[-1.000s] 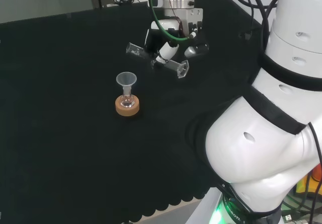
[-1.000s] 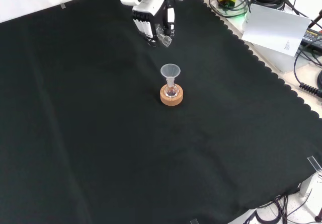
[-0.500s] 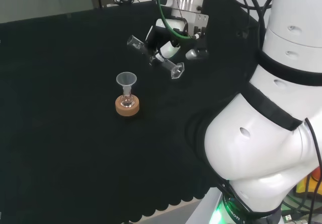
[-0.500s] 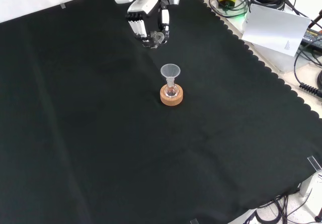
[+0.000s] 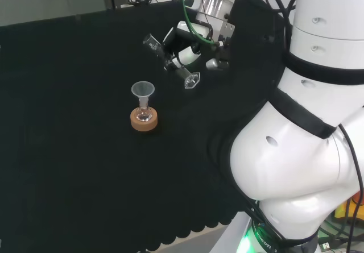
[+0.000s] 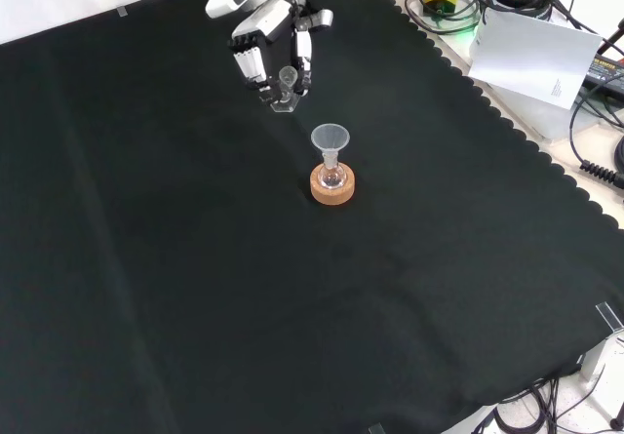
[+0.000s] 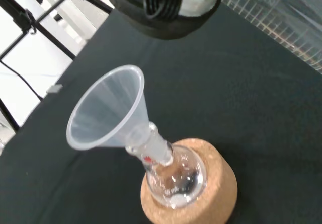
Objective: Put the graduated cylinder back on the table.
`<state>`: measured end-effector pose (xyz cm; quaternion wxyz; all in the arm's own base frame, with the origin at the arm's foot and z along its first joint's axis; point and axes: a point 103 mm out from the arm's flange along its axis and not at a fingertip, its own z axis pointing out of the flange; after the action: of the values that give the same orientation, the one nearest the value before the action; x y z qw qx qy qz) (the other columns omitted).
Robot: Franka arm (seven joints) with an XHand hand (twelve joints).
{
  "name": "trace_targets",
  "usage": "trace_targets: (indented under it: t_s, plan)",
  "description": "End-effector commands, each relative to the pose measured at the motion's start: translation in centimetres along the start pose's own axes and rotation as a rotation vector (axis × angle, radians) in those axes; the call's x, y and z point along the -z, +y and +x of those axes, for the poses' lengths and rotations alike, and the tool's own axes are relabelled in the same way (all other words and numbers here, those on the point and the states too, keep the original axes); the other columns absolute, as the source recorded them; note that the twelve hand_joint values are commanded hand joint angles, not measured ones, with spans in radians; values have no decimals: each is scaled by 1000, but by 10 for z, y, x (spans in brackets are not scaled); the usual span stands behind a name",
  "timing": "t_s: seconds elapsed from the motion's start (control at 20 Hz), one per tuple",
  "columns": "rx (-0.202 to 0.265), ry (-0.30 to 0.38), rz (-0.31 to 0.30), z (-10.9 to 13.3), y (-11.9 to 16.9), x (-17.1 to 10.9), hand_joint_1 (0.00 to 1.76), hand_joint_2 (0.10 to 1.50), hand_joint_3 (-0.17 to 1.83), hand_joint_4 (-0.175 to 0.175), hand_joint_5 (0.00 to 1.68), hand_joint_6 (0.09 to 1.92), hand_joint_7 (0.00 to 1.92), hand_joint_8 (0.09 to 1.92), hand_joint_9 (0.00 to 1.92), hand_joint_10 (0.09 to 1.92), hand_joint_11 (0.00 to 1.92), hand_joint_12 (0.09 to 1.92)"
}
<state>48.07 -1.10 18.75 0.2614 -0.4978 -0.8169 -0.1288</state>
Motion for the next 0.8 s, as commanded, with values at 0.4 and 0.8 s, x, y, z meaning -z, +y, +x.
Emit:
trace_targets:
  t_s: [0.4,0.8]
  plan:
    - [83,188,-138,-12,42,-27,1321,1021,-175,-175,1505,87,1569,87,1765,87,1418,549]
    - [97,265,-198,-23,53,-48,1321,1021,-175,-175,1505,87,1568,87,1747,87,1407,547]
